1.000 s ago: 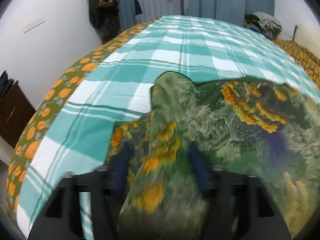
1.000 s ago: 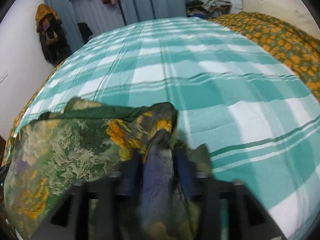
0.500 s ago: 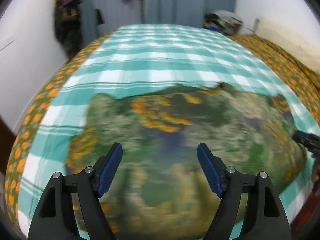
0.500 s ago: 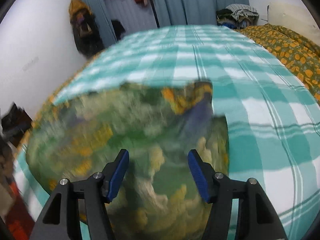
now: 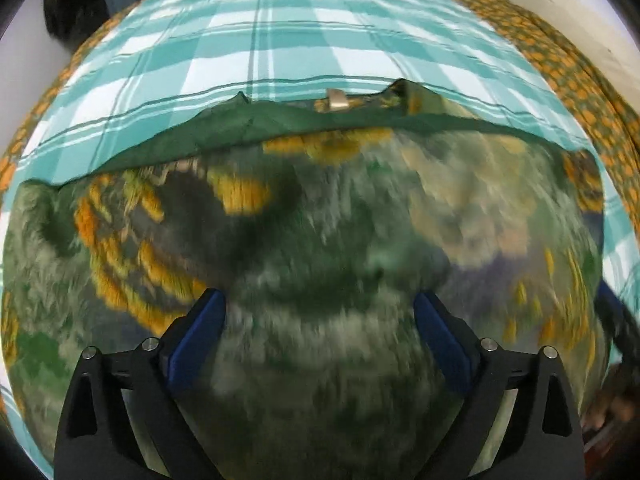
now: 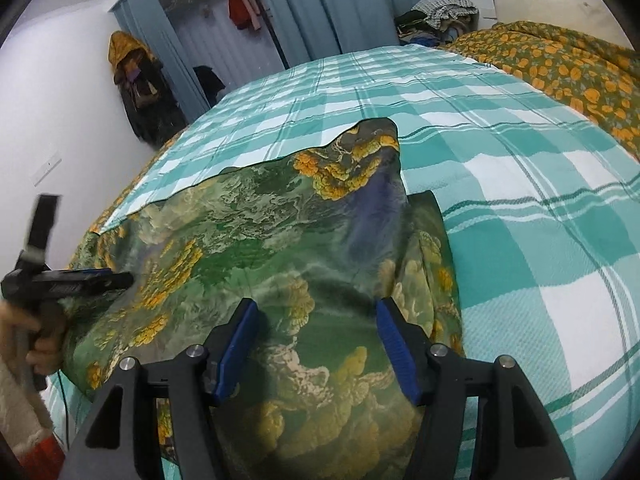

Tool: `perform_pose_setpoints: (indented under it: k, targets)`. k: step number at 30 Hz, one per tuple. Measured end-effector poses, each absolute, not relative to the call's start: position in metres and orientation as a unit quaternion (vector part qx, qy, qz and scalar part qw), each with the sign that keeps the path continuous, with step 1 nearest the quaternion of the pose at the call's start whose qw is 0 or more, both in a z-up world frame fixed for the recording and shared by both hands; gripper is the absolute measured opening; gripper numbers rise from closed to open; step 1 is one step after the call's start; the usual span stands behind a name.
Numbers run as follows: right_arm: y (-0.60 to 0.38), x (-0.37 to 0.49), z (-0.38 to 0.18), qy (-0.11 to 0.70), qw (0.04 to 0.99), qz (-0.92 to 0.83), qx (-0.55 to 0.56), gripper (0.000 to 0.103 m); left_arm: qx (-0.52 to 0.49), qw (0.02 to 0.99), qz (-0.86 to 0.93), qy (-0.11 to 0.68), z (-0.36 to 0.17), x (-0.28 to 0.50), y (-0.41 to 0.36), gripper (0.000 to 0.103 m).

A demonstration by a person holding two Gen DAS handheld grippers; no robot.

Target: Fold large clothes

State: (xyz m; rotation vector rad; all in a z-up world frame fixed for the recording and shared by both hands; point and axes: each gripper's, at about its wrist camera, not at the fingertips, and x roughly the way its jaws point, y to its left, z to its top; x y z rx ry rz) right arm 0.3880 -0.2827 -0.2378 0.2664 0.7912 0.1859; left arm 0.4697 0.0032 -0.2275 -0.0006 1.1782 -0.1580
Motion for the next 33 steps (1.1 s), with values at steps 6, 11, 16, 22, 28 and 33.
perform_pose_setpoints:
  k: [6,11,16,22,28,33]
  targets:
    - [-0.280,0.386,-0.242,0.373,0.915,0.090,0.124,0.063,0.017,0.831,-0.041,0.555,-0.234,0.511,-0.008,0.098]
    - [-0.276,0.385,-0.246,0.368,0.918,0.090,0.117,0.063,0.007,0.836,-0.024,0.549,-0.247,0.529,-0.007,0.103]
    - [-0.277,0.386,-0.248,0.369,0.917,0.094,0.123,0.063,0.003,0.837,-0.029,0.546,-0.244,0.525,-0.005,0.103]
    - [-0.277,0.385,-0.245,0.372,0.917,0.090,0.115,0.063,0.022,0.834,-0.065,0.548,-0.223,0.487,-0.006,0.101]
    - [-0.278,0.376,-0.238,0.380,0.915,0.080,0.111,0.063,0.072,0.849,-0.089,0.516,-0.209,0.411,-0.010,0.100]
    - [-0.284,0.362,-0.230,0.389,0.912,0.064,0.116,0.063,0.112,0.864,-0.093,0.482,-0.205,0.354,-0.022,0.100]
